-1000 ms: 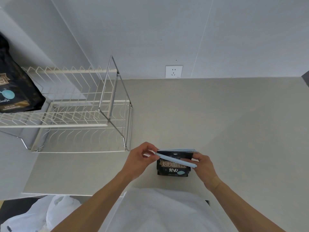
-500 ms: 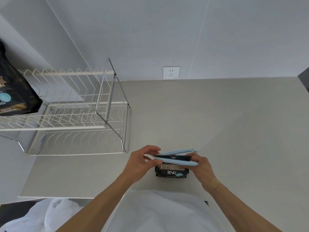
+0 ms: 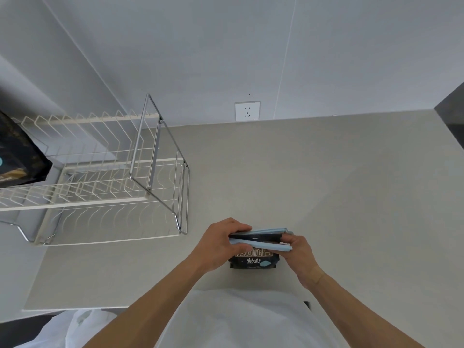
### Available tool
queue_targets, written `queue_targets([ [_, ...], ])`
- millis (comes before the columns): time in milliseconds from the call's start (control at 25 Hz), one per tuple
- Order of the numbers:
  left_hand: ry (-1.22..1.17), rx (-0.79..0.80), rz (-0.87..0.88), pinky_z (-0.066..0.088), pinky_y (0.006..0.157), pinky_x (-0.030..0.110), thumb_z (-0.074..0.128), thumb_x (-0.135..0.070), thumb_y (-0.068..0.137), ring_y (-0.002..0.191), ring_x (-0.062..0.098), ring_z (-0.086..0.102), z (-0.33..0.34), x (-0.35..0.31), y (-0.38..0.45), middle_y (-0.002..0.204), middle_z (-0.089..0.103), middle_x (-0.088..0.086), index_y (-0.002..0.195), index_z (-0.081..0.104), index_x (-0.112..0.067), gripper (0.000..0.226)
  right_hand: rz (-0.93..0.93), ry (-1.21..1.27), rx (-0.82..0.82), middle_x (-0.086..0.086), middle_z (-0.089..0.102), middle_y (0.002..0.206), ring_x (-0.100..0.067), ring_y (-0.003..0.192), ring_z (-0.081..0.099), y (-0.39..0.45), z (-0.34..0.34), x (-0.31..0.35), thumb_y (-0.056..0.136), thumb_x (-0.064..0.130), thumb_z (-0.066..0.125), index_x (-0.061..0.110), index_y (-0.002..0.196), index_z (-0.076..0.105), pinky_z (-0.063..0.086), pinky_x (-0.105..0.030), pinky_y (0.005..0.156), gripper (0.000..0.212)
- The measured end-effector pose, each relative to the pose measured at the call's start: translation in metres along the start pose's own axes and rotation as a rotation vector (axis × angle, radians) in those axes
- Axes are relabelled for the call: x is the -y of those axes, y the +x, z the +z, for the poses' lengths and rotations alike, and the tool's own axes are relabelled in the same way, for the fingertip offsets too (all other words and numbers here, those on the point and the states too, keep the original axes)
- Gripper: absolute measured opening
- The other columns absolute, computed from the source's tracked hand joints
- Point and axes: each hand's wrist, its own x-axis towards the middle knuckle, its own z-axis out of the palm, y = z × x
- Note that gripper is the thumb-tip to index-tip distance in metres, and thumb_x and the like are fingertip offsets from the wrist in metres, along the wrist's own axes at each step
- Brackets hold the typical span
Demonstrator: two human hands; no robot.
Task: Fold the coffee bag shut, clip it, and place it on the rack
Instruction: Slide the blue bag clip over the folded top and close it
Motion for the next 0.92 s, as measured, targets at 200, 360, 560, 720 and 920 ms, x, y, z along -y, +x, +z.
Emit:
queue_targets([
  [200,0.082,0.034,0.0,0.047,0.083,0.018,0.08,-0.027,0.076,0.094,0.008,0.059,-0.001,-0.004,0.008,0.105,0.063,-0.008,0.116,0.068,-0.024,0.042,0.018,0.046,-0.024,0.013,0.072,0.086,0.004,0.071,0.069,0.001,0.005,0.0,0.076,0.005,0.078,0.036,0.076,0.073,0.052,-0.008,0.058,0.032],
  [360,0.064,0.0,-0.001,0.045,0.078,0.013,0.078,-0.03,0.078,0.09,0.004,0.059,0.003,-0.003,0.008,0.1,0.062,-0.013,0.109,0.069,-0.028,0.033,0.107,0.18,-0.036,0.006,0.078,0.08,-0.009,0.076,0.073,-0.002,0.005,-0.003,0.069,0.017,0.084,0.029,0.084,0.075,0.055,-0.016,0.06,0.022],
  [560,0.015,-0.023,-0.002,0.047,0.079,0.016,0.077,-0.03,0.078,0.092,0.005,0.06,0.003,-0.001,0.008,0.099,0.063,-0.012,0.105,0.07,-0.028,0.028,0.086,0.281,0.082,0.001,0.075,0.105,-0.014,0.097,0.069,-0.005,-0.008,0.004,0.071,0.008,0.082,0.025,0.108,0.073,0.058,-0.028,0.077,0.042],
  [720,0.003,-0.026,-0.02,0.05,0.08,0.022,0.077,-0.027,0.078,0.092,0.006,0.061,0.004,-0.003,0.01,0.098,0.064,-0.011,0.102,0.071,-0.026,0.025,0.069,0.27,0.047,-0.001,0.077,0.098,-0.016,0.093,0.07,-0.004,-0.02,0.009,0.074,0.01,0.079,0.024,0.099,0.076,0.058,-0.023,0.071,0.028],
  [920,0.028,-0.04,-0.018,0.051,0.079,0.022,0.076,-0.024,0.079,0.092,0.004,0.06,0.006,-0.003,0.009,0.097,0.062,-0.014,0.1,0.069,-0.025,0.023,0.055,0.206,-0.023,-0.002,0.077,0.092,-0.01,0.085,0.07,-0.003,-0.017,0.01,0.074,0.01,0.08,0.019,0.091,0.078,0.056,-0.019,0.066,0.02],
])
